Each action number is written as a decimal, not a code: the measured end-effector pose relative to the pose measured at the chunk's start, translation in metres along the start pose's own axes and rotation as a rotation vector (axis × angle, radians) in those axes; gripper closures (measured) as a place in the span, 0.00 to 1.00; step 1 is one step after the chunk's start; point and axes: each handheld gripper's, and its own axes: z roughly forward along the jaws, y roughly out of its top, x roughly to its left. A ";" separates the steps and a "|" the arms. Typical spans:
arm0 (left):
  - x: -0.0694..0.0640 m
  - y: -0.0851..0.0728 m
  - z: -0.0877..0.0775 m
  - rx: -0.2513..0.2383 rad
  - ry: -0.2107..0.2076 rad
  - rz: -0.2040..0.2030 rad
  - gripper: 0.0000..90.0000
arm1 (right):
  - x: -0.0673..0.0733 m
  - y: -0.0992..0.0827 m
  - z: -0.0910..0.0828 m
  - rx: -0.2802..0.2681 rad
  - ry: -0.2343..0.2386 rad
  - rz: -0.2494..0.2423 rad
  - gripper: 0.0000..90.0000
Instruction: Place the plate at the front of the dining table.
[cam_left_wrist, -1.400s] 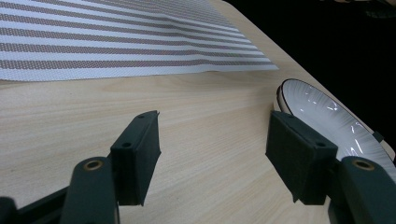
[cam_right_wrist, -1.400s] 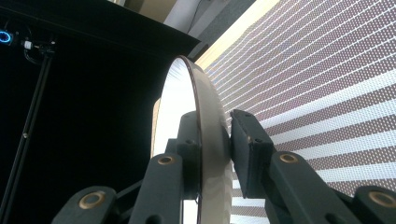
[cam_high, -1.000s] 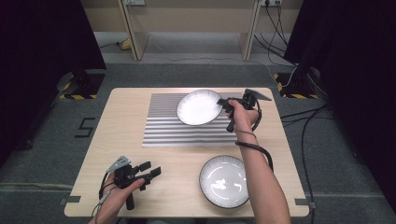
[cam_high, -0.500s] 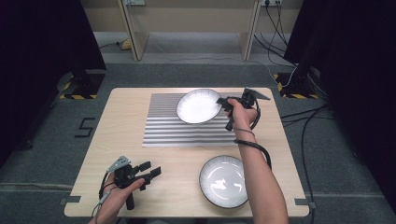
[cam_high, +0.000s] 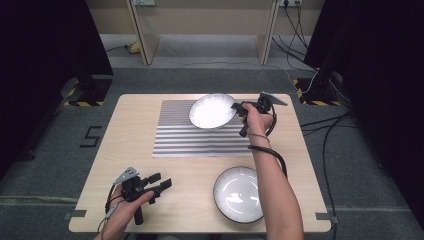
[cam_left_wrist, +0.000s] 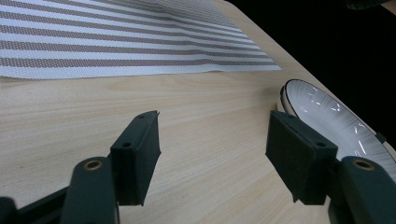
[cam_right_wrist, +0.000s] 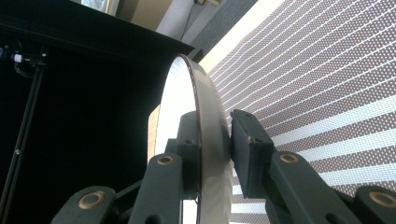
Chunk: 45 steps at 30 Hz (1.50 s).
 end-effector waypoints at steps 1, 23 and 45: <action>0.000 0.000 0.000 -0.001 -0.001 -0.002 0.38 | 0.000 0.000 0.000 0.000 0.000 0.000 0.82; 0.001 -0.001 0.000 0.004 -0.004 -0.004 0.38 | -0.010 0.002 0.024 -0.001 -0.040 0.029 0.81; 0.002 -0.004 0.001 0.013 -0.001 -0.007 0.38 | -0.019 -0.005 0.047 0.013 -0.065 0.049 0.81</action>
